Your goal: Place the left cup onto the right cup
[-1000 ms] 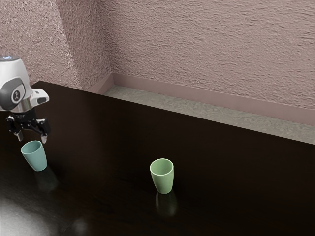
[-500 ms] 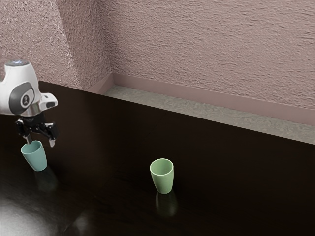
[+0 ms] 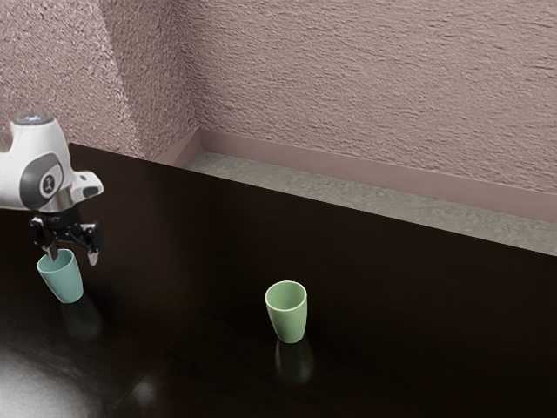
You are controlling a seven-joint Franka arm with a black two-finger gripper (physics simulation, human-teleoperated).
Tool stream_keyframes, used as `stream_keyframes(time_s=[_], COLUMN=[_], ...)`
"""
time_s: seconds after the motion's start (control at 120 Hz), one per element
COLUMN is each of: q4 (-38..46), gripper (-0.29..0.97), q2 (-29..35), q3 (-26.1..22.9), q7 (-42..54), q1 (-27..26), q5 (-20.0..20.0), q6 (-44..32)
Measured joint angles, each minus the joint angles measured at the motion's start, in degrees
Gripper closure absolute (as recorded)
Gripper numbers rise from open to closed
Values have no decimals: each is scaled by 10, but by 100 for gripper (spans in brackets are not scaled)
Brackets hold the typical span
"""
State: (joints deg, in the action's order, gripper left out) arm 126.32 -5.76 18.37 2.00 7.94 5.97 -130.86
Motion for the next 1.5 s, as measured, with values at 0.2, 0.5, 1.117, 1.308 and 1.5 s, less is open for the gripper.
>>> stream_keyframes(time_s=[0.2, 0.5, 1.117, 1.308, 1.5], q4=[0, 0, -1, -1, -1], gripper=[0, 2, 20, 31, 43], q2=[-7, -18, -43, -45, -45], q3=[0, 1, 1, 2, 3], q7=[2, 4, 12, 19, 24], q1=[0, 1, 10, 11, 11], q5=[-2, -10, -34, -41, -43], q6=[-8, -15, -41, -46, -49])
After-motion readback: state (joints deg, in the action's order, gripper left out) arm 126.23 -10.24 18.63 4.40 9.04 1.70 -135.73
